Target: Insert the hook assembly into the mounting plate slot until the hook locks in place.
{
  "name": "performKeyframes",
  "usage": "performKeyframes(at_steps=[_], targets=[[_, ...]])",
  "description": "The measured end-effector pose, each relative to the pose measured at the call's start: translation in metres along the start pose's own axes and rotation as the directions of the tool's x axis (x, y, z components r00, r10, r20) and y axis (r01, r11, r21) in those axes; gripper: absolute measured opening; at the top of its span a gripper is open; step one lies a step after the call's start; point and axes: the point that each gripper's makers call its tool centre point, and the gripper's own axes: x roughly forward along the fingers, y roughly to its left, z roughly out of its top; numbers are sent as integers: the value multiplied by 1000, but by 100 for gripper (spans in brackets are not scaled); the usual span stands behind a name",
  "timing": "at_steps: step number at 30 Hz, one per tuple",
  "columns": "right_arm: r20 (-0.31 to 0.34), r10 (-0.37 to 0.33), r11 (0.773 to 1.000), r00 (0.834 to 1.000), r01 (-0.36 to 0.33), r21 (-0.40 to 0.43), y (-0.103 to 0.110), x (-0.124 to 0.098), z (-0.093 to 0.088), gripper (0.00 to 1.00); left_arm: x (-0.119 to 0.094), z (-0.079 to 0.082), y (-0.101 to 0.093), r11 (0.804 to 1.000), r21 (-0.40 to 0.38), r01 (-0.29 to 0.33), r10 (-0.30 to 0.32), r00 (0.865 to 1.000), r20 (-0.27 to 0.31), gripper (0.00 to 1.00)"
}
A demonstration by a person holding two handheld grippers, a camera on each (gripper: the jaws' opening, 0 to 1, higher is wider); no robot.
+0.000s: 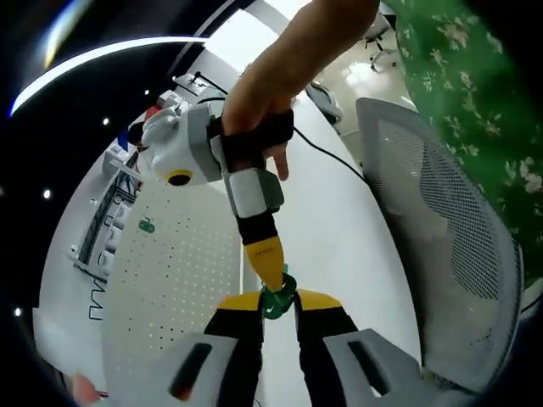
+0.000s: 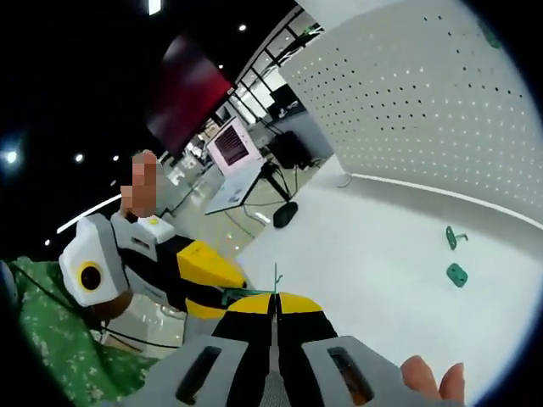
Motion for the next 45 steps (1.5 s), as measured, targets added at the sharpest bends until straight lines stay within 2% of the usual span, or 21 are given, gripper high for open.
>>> performKeyframes(at_steps=[3,12,25,31,37,45], targets=[[-18,48,997,999,-47,59,4,1,-4,0,2,0,-5,1000,4,23,-23,1000,1,11],[-48,128,980,991,-119,158,9,1,-12,0,3,1,-9,999,-6,48,-48,999,11,6],[-94,182,970,979,-163,178,14,-2,-16,0,3,5,-12,996,-52,75,-73,997,40,4],[-109,204,964,973,-180,198,15,-4,-21,0,3,8,-15,991,-97,91,-85,995,61,3],[-98,210,964,973,-190,186,16,-8,-20,1,4,10,-15,985,-148,94,-81,993,92,2],[-48,191,971,980,-181,155,14,-12,-12,3,6,10,-8,956,-284,76,-38,990,136,2]])
